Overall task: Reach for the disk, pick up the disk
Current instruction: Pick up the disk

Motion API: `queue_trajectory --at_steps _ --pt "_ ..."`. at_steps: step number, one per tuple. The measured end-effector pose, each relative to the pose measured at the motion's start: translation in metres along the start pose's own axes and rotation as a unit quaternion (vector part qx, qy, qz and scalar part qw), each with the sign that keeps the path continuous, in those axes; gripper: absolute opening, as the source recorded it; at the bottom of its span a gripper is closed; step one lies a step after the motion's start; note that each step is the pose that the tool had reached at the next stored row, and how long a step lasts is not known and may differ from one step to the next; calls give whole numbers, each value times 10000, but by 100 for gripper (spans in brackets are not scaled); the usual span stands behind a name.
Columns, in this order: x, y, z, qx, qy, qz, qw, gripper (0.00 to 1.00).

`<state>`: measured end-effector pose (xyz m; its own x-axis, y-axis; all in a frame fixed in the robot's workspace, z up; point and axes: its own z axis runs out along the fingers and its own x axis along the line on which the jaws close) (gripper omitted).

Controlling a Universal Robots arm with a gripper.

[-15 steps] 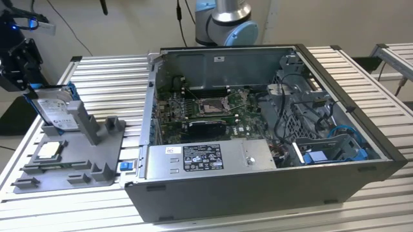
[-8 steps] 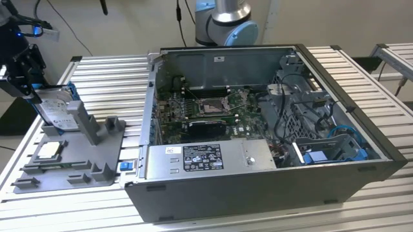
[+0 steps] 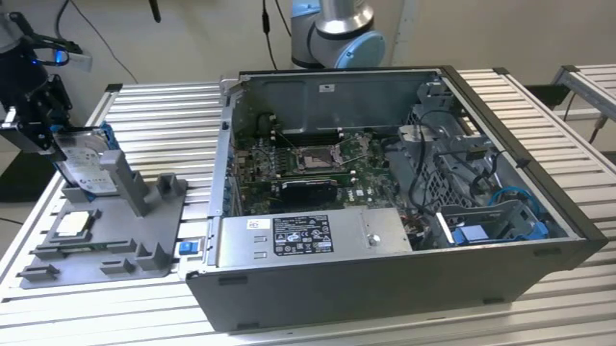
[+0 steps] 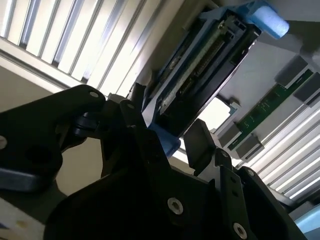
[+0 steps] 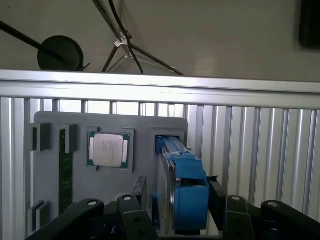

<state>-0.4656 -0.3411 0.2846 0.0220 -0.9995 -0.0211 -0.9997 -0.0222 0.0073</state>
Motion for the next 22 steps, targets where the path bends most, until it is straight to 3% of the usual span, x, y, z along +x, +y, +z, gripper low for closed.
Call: queue_trajectory --at_steps 9,22 --pt "3 -5 154 15 -4 1 10000 100" --pt "4 -6 195 15 -4 0 10000 100"
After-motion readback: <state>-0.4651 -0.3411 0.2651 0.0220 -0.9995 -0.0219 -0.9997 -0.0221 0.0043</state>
